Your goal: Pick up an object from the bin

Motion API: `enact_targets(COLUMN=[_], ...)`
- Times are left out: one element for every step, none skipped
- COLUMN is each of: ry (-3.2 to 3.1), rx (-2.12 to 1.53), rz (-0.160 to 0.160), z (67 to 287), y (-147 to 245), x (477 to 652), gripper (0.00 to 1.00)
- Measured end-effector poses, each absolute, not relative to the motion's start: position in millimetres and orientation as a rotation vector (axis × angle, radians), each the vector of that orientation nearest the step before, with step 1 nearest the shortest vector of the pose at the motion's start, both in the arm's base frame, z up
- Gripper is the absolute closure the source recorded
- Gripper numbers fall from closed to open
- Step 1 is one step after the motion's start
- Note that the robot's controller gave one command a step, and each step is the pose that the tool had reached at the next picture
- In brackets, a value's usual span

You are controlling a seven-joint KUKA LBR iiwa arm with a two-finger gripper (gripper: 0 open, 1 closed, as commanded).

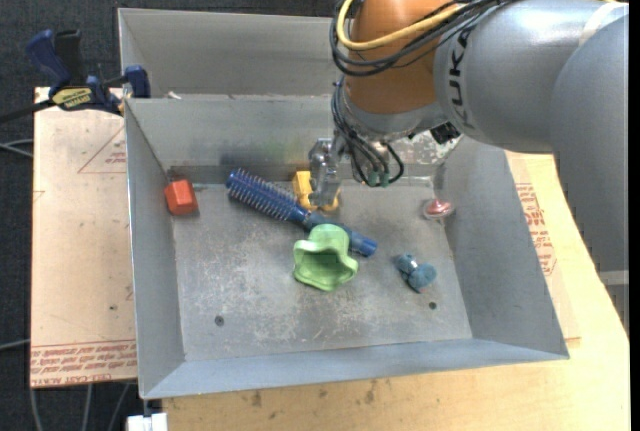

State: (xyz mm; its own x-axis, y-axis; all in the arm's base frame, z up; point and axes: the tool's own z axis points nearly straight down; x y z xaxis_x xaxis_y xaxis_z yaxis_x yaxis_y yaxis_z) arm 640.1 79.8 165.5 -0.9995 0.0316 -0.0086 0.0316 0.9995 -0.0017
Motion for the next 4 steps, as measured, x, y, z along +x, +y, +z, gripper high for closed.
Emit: enact_targets(ry=[3.139, 3.145, 3.141, 3.130], rx=[0.038, 0.030, 0.034, 0.110], rz=[0.002, 0.003, 0.003, 0.003], z=[161.6, 65.8, 69.1, 236.0], y=[85.5, 104.9, 104.0, 76.9], x=[638.4, 641.4, 642.6, 623.3], gripper=[0.00, 0.00, 1.00, 1.00])
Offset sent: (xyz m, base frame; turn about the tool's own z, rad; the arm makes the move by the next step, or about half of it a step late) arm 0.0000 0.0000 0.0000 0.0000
